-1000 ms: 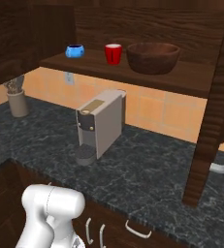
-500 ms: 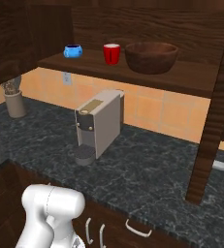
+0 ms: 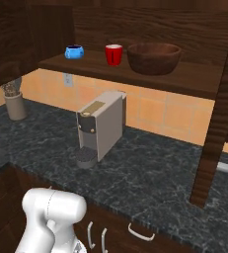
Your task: Gather all objects into one cabinet and sort the glasses and bowls to opposite sides.
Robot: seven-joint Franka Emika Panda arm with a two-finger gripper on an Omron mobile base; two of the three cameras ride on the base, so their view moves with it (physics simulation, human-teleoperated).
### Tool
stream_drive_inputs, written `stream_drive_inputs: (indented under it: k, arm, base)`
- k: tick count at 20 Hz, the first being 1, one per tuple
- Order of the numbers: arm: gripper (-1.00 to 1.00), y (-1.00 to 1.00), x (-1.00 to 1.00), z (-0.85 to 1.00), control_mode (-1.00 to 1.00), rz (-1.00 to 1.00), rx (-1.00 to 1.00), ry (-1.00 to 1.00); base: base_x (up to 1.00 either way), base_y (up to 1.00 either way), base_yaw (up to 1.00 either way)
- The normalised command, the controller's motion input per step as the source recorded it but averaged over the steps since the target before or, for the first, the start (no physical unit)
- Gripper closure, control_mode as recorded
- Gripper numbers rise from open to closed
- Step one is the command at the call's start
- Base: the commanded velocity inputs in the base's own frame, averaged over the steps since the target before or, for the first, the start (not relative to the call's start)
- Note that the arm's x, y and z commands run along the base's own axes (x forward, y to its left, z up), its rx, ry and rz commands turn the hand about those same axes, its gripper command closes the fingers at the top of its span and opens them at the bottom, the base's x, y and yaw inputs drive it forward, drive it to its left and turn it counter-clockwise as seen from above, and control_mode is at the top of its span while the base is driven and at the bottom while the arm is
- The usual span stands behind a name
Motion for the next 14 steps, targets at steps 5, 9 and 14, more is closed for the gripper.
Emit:
stream_drive_inputs:
  k: [5, 9, 14]
  arm:
    - [1.00, -0.05, 0.00, 0.54, -1.00, 0.00, 0.00, -0.25]
    - [1.00, -0.39, 0.19, 0.38, -1.00, 0.00, -0.02, -0.12]
    - [1.00, -0.77, 0.45, 0.12, -1.00, 0.00, -0.04, -0.03]
  base:
    - [0.00, 0.00, 0.00]
    - [0.00, 0.00, 0.00]
    - [0.00, 0.00, 0.00]
